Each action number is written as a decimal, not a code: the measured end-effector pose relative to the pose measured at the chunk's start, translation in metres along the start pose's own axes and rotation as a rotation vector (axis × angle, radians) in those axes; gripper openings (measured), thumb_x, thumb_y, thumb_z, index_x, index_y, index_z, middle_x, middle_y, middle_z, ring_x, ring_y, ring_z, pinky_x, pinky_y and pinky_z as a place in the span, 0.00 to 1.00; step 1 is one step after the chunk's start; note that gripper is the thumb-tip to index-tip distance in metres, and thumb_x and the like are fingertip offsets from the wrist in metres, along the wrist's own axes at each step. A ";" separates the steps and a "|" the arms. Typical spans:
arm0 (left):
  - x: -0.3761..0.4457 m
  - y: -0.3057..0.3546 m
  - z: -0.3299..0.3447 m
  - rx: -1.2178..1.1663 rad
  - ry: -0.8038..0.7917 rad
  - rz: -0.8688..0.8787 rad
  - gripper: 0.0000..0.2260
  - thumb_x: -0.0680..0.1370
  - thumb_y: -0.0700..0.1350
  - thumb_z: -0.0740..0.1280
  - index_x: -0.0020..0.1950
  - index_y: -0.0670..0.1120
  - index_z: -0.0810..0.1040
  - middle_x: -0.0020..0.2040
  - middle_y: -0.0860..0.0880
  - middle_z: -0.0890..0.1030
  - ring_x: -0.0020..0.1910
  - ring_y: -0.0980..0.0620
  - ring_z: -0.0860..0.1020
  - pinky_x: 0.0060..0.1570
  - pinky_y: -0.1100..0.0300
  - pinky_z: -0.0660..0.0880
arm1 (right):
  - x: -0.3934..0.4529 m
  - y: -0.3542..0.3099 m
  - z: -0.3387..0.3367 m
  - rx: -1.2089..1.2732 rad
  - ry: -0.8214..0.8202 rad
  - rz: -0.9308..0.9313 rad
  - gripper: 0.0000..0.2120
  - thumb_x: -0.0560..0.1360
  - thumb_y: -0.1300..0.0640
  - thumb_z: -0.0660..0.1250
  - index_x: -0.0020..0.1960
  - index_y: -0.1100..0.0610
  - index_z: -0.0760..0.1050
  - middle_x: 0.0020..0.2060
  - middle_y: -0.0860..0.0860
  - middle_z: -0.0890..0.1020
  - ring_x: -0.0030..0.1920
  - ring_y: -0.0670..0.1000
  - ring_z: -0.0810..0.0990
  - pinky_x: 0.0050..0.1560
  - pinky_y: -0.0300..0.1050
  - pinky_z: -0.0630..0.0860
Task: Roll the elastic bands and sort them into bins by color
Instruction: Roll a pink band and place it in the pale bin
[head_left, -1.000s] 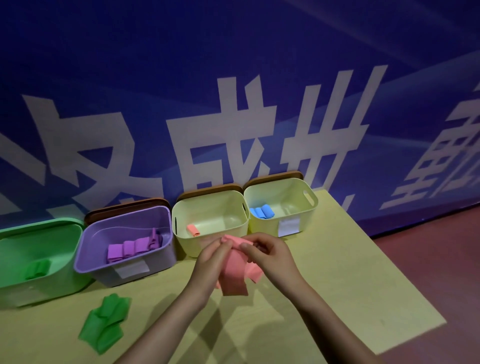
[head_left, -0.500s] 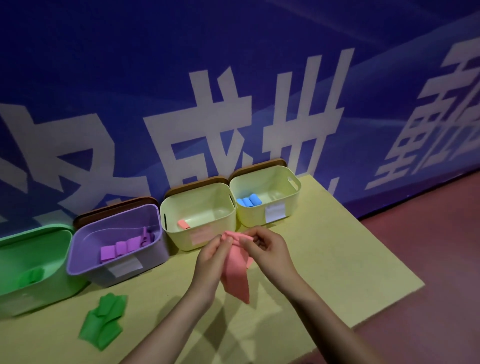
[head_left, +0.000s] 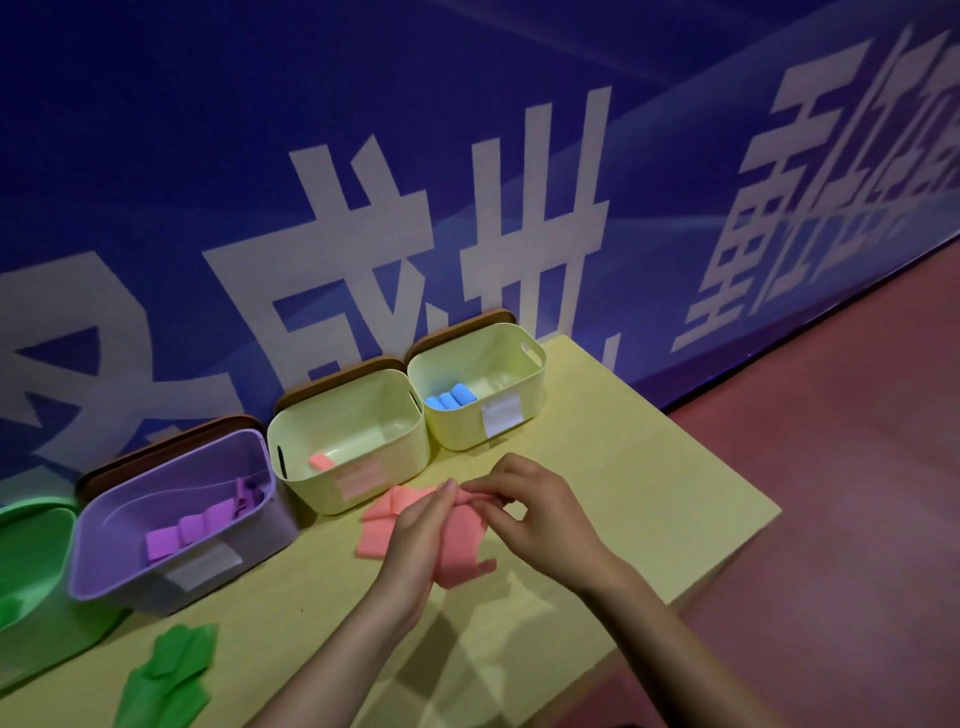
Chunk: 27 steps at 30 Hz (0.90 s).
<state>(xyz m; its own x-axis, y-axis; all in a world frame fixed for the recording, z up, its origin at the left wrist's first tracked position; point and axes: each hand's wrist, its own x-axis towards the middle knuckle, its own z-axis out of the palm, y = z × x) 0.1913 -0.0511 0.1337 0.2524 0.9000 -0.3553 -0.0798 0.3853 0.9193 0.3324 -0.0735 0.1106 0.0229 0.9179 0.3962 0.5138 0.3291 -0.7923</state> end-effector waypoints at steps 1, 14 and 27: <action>0.000 -0.001 0.000 -0.005 -0.015 0.003 0.15 0.81 0.46 0.61 0.45 0.40 0.84 0.46 0.43 0.83 0.43 0.48 0.79 0.42 0.42 0.78 | 0.000 0.000 -0.003 0.008 -0.018 0.000 0.10 0.73 0.55 0.66 0.52 0.51 0.83 0.39 0.46 0.77 0.40 0.44 0.77 0.43 0.40 0.75; 0.005 -0.012 0.000 0.393 -0.021 0.221 0.11 0.82 0.44 0.59 0.45 0.45 0.80 0.39 0.52 0.82 0.42 0.50 0.78 0.47 0.39 0.77 | -0.007 -0.006 -0.001 0.324 -0.064 0.404 0.05 0.76 0.56 0.68 0.43 0.55 0.79 0.34 0.47 0.80 0.36 0.43 0.76 0.39 0.39 0.73; -0.001 0.010 -0.015 0.075 -0.077 0.091 0.16 0.81 0.50 0.60 0.45 0.45 0.85 0.47 0.46 0.84 0.49 0.47 0.81 0.37 0.44 0.80 | 0.011 -0.020 0.023 0.396 0.035 0.304 0.06 0.76 0.58 0.68 0.42 0.60 0.78 0.36 0.54 0.80 0.38 0.47 0.76 0.39 0.43 0.72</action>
<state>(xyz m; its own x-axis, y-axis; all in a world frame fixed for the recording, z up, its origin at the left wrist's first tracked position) 0.1758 -0.0449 0.1411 0.3211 0.9112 -0.2583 -0.0337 0.2835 0.9584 0.3026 -0.0650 0.1204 0.1538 0.9796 0.1298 0.1140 0.1129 -0.9870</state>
